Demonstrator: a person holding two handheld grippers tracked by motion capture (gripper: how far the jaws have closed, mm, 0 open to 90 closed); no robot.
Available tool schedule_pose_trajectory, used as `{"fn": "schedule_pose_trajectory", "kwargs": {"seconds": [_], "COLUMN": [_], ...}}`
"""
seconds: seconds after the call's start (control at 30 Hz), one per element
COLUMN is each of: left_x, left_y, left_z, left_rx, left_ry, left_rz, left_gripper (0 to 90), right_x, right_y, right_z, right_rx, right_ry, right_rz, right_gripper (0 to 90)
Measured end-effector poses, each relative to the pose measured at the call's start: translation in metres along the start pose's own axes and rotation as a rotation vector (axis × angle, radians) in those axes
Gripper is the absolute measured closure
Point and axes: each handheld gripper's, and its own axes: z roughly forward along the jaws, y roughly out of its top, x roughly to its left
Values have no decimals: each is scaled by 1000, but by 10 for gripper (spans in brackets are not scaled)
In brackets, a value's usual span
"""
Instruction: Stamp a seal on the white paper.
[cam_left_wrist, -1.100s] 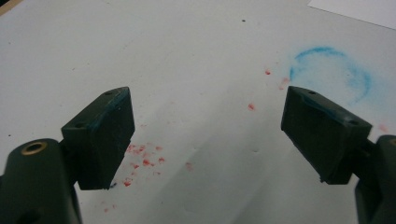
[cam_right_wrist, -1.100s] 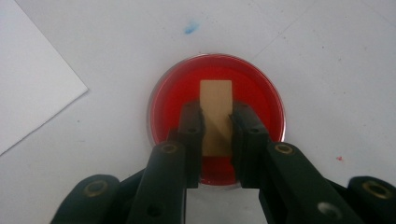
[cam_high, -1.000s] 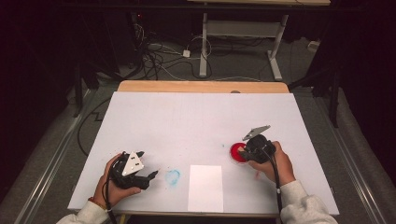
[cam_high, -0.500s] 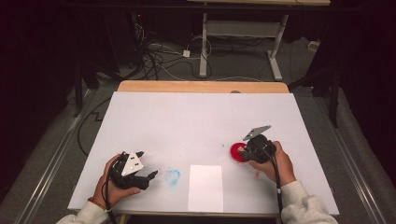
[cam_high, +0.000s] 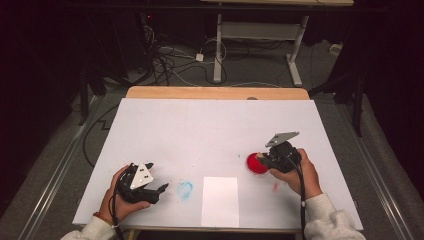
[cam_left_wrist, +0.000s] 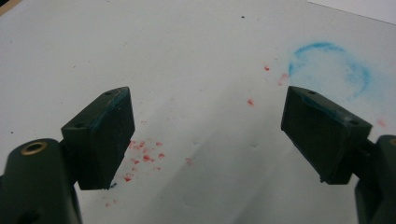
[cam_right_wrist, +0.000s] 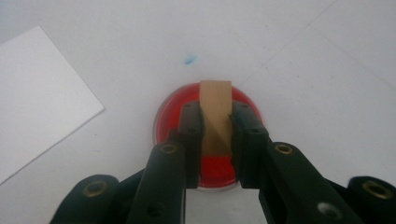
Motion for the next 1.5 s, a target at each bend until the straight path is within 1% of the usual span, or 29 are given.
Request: {"fn": "schedule_pose_trajectory", "kwargs": {"seconds": [0.1, 0.3, 0.37, 0.47, 0.57, 0.77, 0.93, 1.07, 1.5], "left_x": [0, -1, -1, -1, -1, -2, -2, -2, -2], "left_y": [1, 1, 1, 1, 2, 3, 3, 3, 3], "left_z": [0, 0, 0, -1, 0, 1, 2, 2, 2], "left_rx": [0, 3, 0, -3, 2, 4, 3, 0, 2], "left_ry": [8, -1, -1, 0, -3, -8, -10, -11, -16], "left_rz": [5, 12, 8, 7, 12, 16, 15, 15, 15], "left_gripper": [169, 169, 169, 169, 169, 169, 169, 169, 169], "right_x": [-1, 1, 2, 3, 5, 8, 16, 23, 50], "right_y": [0, 1, 2, 3, 5, 6, 9, 12, 18], "right_z": [-5, -14, -17, -22, -29, -35, -41, -44, -43], "right_rx": [-19, -49, -58, -83, -101, -120, -140, -146, -153], "right_ry": [-2, -2, -4, 12, 0, 2, 12, 32, 92], "right_rz": [-1, -3, -6, -2, -13, -21, -46, -75, -138], "right_gripper": [759, 759, 759, 759, 759, 759, 758, 759, 758]}}
